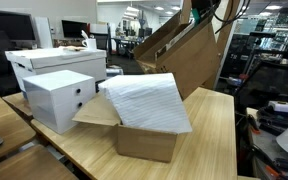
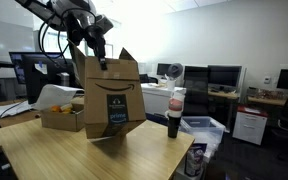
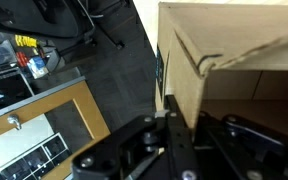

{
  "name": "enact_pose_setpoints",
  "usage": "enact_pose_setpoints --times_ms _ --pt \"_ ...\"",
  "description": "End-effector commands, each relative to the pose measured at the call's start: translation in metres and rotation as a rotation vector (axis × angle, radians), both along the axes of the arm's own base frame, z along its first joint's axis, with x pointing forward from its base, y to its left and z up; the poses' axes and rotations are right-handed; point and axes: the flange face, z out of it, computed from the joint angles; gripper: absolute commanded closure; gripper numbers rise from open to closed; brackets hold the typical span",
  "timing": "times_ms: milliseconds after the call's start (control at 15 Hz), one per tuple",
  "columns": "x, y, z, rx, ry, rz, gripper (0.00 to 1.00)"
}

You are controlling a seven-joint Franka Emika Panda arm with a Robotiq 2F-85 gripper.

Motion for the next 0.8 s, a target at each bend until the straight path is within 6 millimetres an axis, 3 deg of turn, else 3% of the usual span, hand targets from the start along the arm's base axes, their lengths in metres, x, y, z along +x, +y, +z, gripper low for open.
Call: enact_pose_setpoints --times_ms 0,400,733 --pt "-0.006 -0.010 0.004 0.080 -0.024 0.037 0.94" --pt "-0.008 -0.022 0.001 0.173 -0.042 0.064 0.94" --pt "-0.020 -0.060 -0.011 0.267 -0.008 0.166 0.94"
